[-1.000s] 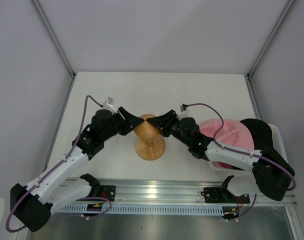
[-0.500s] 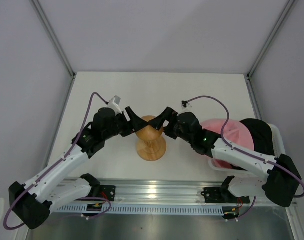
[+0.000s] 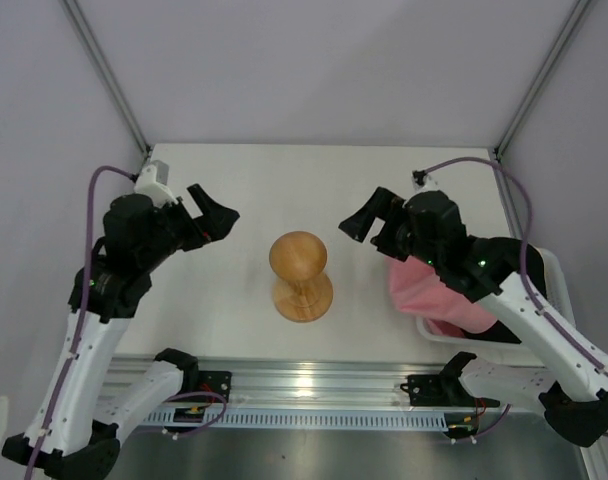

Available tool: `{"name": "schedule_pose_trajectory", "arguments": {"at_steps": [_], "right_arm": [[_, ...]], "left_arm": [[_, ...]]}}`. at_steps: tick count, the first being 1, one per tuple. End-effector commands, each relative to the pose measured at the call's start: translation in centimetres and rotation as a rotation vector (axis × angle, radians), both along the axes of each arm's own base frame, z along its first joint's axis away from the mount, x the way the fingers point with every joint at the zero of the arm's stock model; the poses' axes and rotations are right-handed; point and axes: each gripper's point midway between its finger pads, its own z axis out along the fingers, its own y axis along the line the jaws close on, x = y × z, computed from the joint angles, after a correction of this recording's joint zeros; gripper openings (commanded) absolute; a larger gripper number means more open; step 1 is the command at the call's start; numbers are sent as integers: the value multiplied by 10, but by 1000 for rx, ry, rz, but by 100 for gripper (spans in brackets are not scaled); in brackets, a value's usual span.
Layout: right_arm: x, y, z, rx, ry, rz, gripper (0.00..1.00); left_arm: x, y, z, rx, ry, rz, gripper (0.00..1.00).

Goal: Stack the hats

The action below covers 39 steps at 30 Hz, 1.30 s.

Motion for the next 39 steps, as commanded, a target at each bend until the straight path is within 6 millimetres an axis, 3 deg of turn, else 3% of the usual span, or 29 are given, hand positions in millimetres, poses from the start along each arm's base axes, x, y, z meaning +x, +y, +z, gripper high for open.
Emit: {"name": "schedule_pose_trajectory", "arguments": {"at_steps": [1,2,3,7,12,16,26,32,35,37,38,39], "right_arm": [[-16,-58,41,-187,-55,-77,98],[-19,-71,40,-231,-40,-113,98],[-19,-90,38,-294,-33,-179,98],[-56,-142,9,-479,139,-270,97],[-88,-168,-32,-535,264,-307,98],[-88,-174,-48,-548,281,-350,98],[-67,-179,-78,-758,330,-382,98],[-53,-175,-78,-711,295,-378,90],[-54,-179,-92,-746,333,-362,77],[-54,-179,-98,-759,339,-350,61],[-56,-180,-101,-761,342,-348,48],[-57,-181,-101,-759,341,-346,43]], "left_arm": [[-17,28,30,199,-70,1,99],[-19,29,43,200,-94,1,99],[-19,29,42,201,-89,-5,100],[-22,19,40,204,-97,-78,99],[-28,18,28,261,-38,-138,99],[-26,23,22,297,-23,-124,100],[-20,19,9,287,-8,-131,100],[-23,24,6,301,-5,-113,100],[-24,27,6,304,-10,-98,99],[-24,27,5,303,-9,-100,100],[-25,26,4,302,-5,-101,100],[-25,25,2,300,-1,-107,100]]}}
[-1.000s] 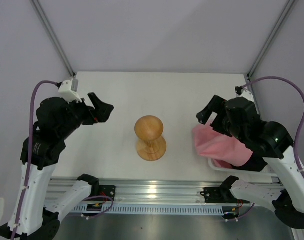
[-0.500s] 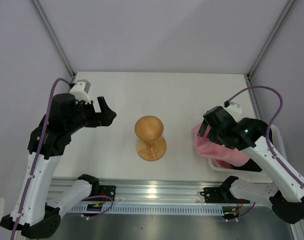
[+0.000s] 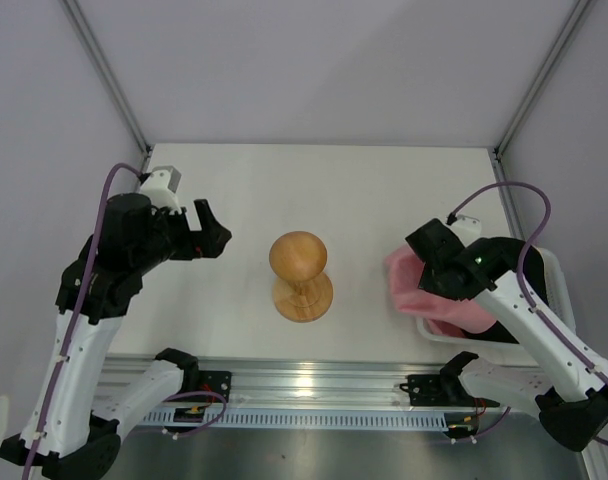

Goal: Stack the hats

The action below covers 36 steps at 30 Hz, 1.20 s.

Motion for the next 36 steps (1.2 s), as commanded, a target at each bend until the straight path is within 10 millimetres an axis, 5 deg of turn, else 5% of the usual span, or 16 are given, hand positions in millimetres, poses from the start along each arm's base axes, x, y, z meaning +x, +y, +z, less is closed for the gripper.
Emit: {"name": "schedule_pose_trajectory", "arguments": {"at_steps": [1,2,4,9,13,17,22,29,32,36], "right_arm": [[-6,-7,-2,-19,9,10,34],[-6,-6,1,-10,3,20,16],[-3,2,17,48,-40,46,0],[17,54,84,241,-214,333,0],[24,89,168,362,-348,532,0],[14,128,200,480,-320,714,0],[5,163,197,560,-291,881,0],[-10,206,234,754,-312,1064,0],[-18,226,235,818,-296,1133,0],[-11,254,209,801,-239,1165,0]], "left_arm": [[1,2,0,12,-18,-1,99],[0,2,1,9,-22,-5,100],[-1,3,-2,10,-17,2,100],[-3,2,-1,-6,-31,0,99],[-5,1,-1,-8,-31,-10,100],[-7,4,-1,-6,-37,2,100],[-12,6,-1,-6,-48,6,100],[-11,13,-4,15,-48,37,99],[-10,12,-7,8,-44,44,100],[-10,14,-9,-1,-50,60,99]]}}
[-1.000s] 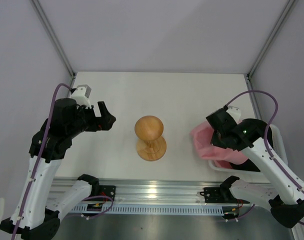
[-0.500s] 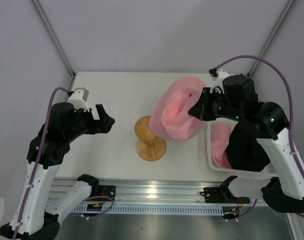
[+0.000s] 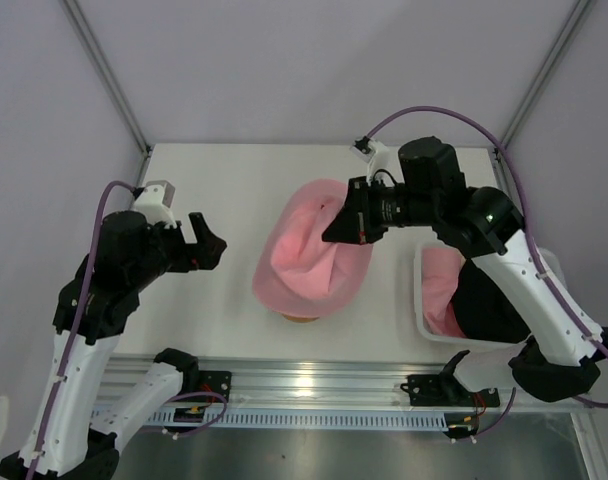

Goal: Stack the hats

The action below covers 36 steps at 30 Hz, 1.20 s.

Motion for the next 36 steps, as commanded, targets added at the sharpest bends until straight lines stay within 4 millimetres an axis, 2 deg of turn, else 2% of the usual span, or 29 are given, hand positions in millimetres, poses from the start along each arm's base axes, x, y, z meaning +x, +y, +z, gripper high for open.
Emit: {"name": "schedule_pose_trajectory", "arguments": {"at_steps": [1,3,6,7,8,11,13,14,15,16,18,19,20,21,22,23,24,26,27,28,29,30,31,32,33,34,35,36], "right_arm": [[2,33,2,53,-35,93,0],[12,39,-12,8,-47,77,0],[31,41,-44,-91,-42,40,2],[37,41,-64,-138,-39,40,3],[43,39,-74,-160,-32,23,3],[58,36,-97,-162,23,5,0],[66,34,-104,-166,25,-18,1],[71,32,-109,-186,19,-37,2],[72,31,-110,-191,20,-38,7],[72,31,-112,-195,23,-36,23],[69,32,-107,-179,14,-22,41],[69,32,-103,-171,7,-22,66],[69,30,-99,-166,-6,-29,77],[70,26,-91,-158,-28,-40,84],[73,21,-86,-153,-43,-58,94],[80,14,-83,-153,-59,-94,98],[92,-4,-74,-136,-69,-158,99],[108,-24,-77,-110,-57,-227,100],[121,-47,-72,-84,-52,-307,100],[130,-55,-70,-55,-67,-342,99],[132,-62,-85,-52,-32,-358,100],[135,-69,-88,-35,-21,-381,99],[143,-78,-83,10,-31,-427,99],[143,-81,-102,4,6,-433,100],[144,-82,-108,6,17,-441,100],[147,-81,-113,14,20,-449,100],[146,-80,-129,0,53,-450,100],[146,-79,-136,-1,74,-449,100]], "left_arm": [[4,4,3,-10,-27,36,99],[4,6,5,-10,-35,45,99],[5,6,5,-16,-44,52,99],[6,5,0,-16,-34,52,100],[6,5,0,-20,-38,54,100],[9,1,-7,-36,-23,48,100],[11,-4,-9,-55,-16,34,100],[10,-8,-20,-68,15,19,99],[12,-12,-21,-84,13,8,99],[13,-15,-29,-94,34,5,100],[14,-21,-38,-116,55,-10,100],[15,-24,-45,-130,72,-14,100],[14,-29,-54,-146,96,-33,100],[17,-33,-53,-168,86,-39,99],[18,-37,-60,-195,105,-40,99],[17,-40,-74,-209,134,-41,100],[22,-44,-72,-236,121,-49,99],[28,-48,-80,-276,135,-23,99],[33,-48,-84,-282,144,-3,100],[36,-49,-84,-304,148,12,100],[39,-50,-85,-316,152,17,99],[45,-53,-82,-334,138,17,100],[47,-58,-84,-357,152,4,99],[52,-61,-80,-374,136,-5,99],[55,-63,-80,-385,134,-6,100],[57,-66,-88,-391,155,-11,100],[64,-67,-83,-402,119,-19,100],[68,-68,-82,-403,96,-28,99]]}}
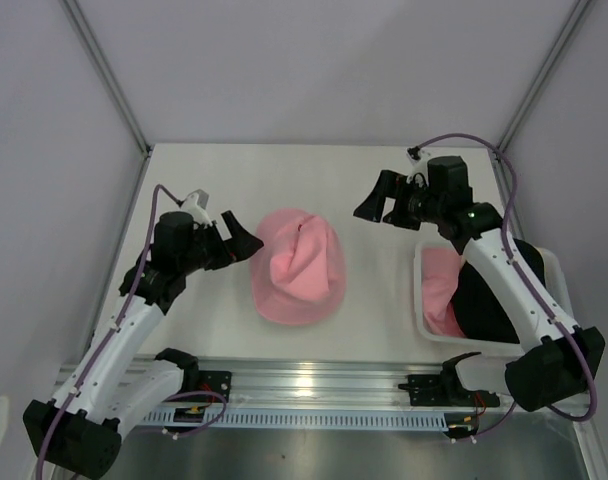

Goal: Stack the hats

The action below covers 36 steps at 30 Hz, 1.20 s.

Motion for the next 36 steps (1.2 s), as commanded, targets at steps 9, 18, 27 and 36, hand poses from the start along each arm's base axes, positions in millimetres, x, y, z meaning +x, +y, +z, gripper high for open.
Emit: {"name": "schedule_pose_trajectory", "arguments": {"at_steps": [9,18,27,36], "right_arm": [[19,49,-47,146,97,-8,100],[11,90,-72,138,173,53,100],[16,96,-83,100,194,45,99],[14,86,-87,26,203,2,99]], "left_arm": [[45,-6,12,-275,-275,-12,99],[33,-26,9,-492,-355,-104,100],[29,-36,24,-613,-374,-169,67],[44,-16,-13,-460,-260,2,1]]}}
